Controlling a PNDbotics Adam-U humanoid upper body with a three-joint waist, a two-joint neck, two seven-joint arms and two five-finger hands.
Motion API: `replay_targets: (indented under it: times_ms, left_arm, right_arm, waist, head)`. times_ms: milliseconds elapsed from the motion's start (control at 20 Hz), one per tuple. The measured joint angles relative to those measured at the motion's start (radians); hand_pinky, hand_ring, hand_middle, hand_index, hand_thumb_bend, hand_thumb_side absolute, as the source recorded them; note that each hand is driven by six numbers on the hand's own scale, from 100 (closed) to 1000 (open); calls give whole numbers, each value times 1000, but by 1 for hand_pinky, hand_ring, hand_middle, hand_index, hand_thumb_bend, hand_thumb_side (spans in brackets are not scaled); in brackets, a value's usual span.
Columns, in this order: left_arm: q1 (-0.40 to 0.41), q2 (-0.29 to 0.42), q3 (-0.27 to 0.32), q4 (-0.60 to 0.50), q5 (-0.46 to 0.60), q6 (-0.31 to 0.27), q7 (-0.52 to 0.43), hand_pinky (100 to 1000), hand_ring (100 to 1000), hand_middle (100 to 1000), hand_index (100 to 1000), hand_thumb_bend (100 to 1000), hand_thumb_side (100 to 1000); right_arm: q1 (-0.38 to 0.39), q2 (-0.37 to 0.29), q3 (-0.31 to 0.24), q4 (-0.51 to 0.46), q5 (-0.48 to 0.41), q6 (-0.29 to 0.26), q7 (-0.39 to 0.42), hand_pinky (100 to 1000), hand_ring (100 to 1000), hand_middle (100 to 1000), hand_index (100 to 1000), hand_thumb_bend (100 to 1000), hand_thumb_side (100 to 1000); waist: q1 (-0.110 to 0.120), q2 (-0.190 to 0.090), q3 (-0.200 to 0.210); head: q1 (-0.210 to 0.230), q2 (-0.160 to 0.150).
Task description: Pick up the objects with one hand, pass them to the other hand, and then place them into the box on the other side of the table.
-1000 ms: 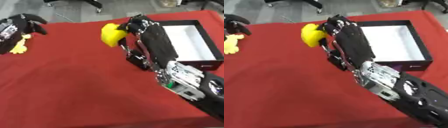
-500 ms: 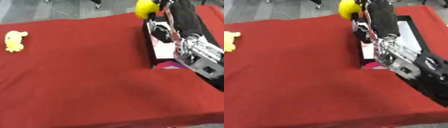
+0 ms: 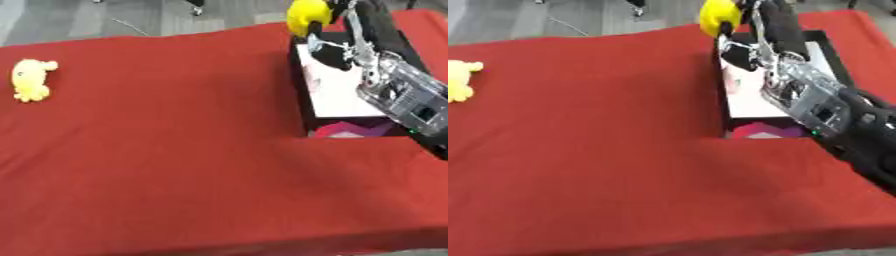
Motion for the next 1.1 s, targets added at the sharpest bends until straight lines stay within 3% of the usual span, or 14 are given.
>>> replay_targets:
  times_ms: [50,650,950,1050,1100]
  left_arm:
    - [4,-2,3,-5,-1,4,1,735,641,728,819,100,655]
    - [28,-10,17,-29,-7,20,0,736,640,727,822,100,663]
    - [38,-10,20,-35,-8,25,-5,735,640,727,822,100,666]
    - [39,-11,22,-36,-10,26,-6,736,640,728,823,100,667]
    - [39,-11,23,-36,-11,27,-7,736,640,727,823,100,667]
  right_arm:
    - [-2,0,-1,24,-19,-4,-4,280,963,515,502,100,212]
    - [-13,3,-44,266,-115,-11,-11,271,983,519,506,100,210]
    - [-7,3,-80,327,-145,-11,-11,270,995,523,518,100,217]
    - [-2,3,-90,339,-156,-11,-11,273,1000,530,564,100,208]
    - [2,2,-96,346,-163,-11,-11,279,1000,538,641,100,190]
  waist:
    - [0,0,2]
    - [-5,0,13]
    - [-10,0,13]
    - [-11,0,13]
    - [-11,0,13]
  head:
    - [0,0]
    - [-3,0]
    - [0,0]
    - [2,0]
    - [2,0]
